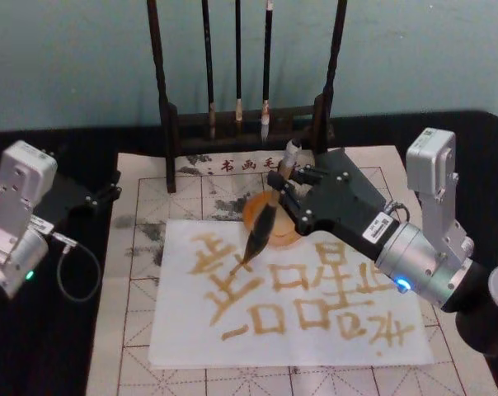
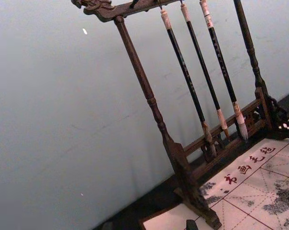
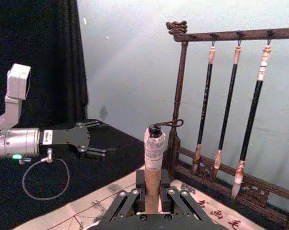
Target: Pick up the brush from the inkstone, write on the paper, then place the brush back to its original position.
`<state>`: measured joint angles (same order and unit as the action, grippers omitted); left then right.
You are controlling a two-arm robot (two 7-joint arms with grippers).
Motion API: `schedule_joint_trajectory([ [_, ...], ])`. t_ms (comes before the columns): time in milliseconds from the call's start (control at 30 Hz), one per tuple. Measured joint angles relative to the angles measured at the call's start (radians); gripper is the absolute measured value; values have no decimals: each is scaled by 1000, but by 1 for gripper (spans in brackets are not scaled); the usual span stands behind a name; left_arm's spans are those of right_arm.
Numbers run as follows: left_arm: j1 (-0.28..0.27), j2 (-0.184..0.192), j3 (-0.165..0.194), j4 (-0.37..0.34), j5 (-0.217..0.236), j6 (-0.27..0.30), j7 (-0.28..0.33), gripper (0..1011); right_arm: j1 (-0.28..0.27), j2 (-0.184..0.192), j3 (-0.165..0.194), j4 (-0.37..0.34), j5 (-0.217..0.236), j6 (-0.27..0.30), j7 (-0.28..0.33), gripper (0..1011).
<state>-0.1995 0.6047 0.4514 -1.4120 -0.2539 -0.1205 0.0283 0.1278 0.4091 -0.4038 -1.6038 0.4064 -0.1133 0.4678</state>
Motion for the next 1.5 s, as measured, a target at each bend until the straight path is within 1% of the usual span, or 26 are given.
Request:
schedule_joint_trajectory([
  [767,0,0,0,0,0,0,0,1001,-9,-5,21,2,-42,-20,-12,197],
  [1000,0,0,0,0,0,0,0,1001,-14,-6,27,-7,-44,-24,-9,197],
  [1100,0,0,0,0,0,0,0,1001,-17,-4,30,-16,-35,-20,-4,197],
  [1267,0,0,0,0,0,0,0,1001,-25,3,41,-36,-8,-6,4,197],
  [1367,0,0,0,0,0,0,0,1001,-27,6,52,-49,16,8,6,195],
  [1400,0,0,0,0,0,0,0,1001,-27,7,58,-54,31,18,5,197],
  [1500,0,0,0,0,0,0,0,1001,-24,5,67,-57,58,41,2,195],
])
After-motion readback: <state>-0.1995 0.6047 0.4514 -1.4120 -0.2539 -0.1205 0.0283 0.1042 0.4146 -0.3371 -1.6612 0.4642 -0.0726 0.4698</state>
